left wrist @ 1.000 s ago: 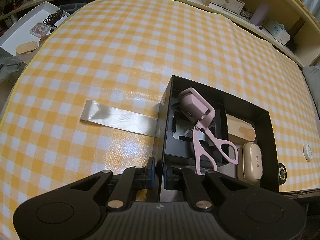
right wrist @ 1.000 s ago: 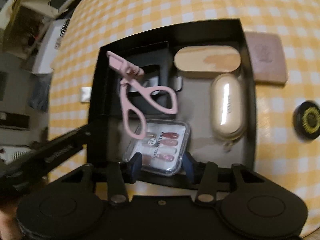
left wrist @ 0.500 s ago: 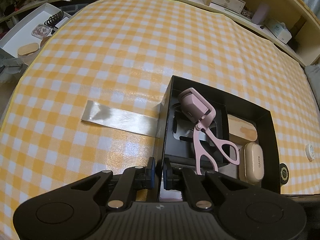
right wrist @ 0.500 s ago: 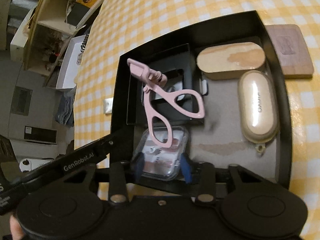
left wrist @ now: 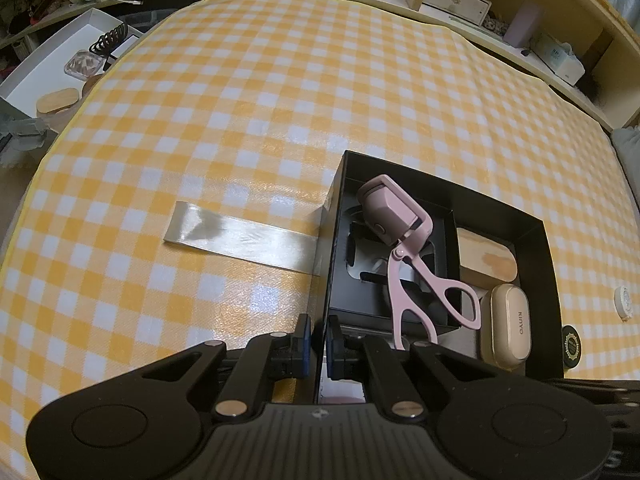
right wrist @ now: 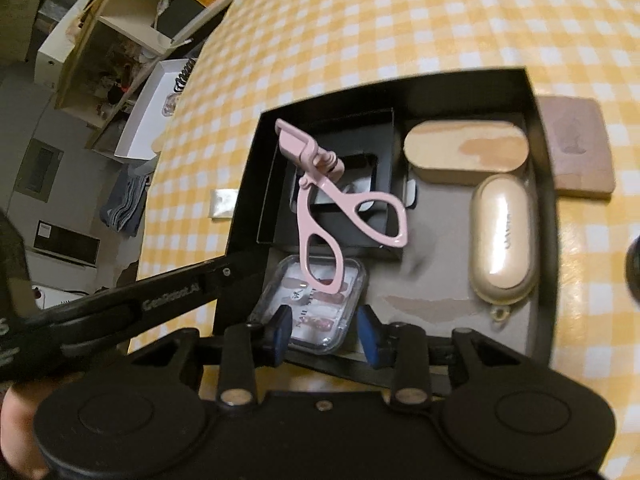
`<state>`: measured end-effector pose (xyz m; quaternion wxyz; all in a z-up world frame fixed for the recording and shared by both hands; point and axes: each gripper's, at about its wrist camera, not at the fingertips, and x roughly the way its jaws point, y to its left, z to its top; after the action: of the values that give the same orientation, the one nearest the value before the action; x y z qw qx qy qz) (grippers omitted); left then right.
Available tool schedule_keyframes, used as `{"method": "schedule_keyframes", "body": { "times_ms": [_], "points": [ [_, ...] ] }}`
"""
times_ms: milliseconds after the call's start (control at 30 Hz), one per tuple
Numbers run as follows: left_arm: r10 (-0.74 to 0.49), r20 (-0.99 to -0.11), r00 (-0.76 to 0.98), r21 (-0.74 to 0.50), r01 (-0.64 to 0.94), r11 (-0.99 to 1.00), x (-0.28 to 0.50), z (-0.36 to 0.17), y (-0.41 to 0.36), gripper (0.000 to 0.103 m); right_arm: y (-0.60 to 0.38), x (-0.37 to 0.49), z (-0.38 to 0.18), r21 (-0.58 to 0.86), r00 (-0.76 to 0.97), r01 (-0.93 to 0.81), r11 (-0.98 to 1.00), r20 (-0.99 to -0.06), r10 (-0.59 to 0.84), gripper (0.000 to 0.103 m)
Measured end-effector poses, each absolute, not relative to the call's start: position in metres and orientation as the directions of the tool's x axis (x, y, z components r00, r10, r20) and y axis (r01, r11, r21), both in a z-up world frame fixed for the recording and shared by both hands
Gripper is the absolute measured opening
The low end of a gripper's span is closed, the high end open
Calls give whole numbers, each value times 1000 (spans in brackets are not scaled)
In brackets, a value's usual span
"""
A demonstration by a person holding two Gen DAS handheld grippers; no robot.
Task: Organize rigid objects
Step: 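Lower the clear nail case into the large black box and open the right tool, then grasp the brown square compact with the right tool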
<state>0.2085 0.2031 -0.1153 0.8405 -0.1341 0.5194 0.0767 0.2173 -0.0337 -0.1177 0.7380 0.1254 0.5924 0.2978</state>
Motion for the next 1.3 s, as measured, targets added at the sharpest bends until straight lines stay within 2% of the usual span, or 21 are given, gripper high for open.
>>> {"method": "schedule_keyframes", "body": {
  "times_ms": [167, 333, 633, 933, 1100, 1200, 1300],
  "points": [
    [-8, -894, 449, -143, -268, 953, 208, -115, 203, 7, -51, 214, -101, 527, 163, -323, 786, -787, 595, 51],
    [2, -895, 446, -129, -262, 957, 208, -114, 202, 6, -64, 210, -84, 498, 223, -370, 784, -772, 596, 75],
    [35, -896, 442, -74, -226, 971, 208, -112, 195, 4, -84, 204, -46, 389, 368, -470, 792, -729, 576, 100],
    [95, -892, 442, 13, -185, 983, 206, -109, 184, 3, -117, 214, -26, 236, 567, -498, 835, -640, 519, 103],
    [118, -886, 448, 45, -170, 984, 201, -105, 176, 2, -145, 232, -34, 242, 648, -430, 870, -587, 484, 103],
    [121, -885, 450, 49, -167, 985, 198, -103, 173, 2, -157, 245, -42, 225, 673, -399, 889, -587, 450, 103],
    [122, -885, 450, 52, -164, 985, 198, -102, 173, 2, -163, 261, -56, 213, 655, -368, 905, -632, 415, 103]
  ]
}}
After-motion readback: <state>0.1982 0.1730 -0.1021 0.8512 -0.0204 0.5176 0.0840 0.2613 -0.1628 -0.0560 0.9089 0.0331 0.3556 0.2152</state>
